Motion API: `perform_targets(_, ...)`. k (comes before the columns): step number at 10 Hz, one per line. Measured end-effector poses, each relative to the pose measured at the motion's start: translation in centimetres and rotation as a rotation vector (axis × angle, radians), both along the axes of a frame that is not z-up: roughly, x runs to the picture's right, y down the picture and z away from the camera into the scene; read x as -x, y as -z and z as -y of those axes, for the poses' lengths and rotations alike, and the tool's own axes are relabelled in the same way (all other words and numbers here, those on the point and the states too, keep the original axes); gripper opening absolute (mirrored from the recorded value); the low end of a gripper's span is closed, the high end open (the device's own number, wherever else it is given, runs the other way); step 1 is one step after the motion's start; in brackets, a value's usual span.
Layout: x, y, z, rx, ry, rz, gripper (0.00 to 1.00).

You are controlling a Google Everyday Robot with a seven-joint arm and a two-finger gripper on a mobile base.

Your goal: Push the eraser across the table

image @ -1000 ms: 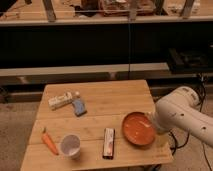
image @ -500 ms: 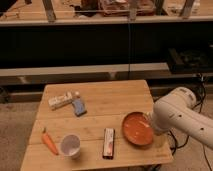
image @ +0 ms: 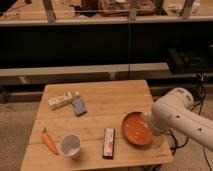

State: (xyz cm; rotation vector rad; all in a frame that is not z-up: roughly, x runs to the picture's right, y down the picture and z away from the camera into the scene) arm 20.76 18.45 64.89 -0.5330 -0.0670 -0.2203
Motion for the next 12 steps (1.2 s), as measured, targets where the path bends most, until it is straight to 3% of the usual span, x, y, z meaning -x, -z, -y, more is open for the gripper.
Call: perform_targets(12,1.6,-0.4,-0.8,0.003,0.037,0.042,0.8)
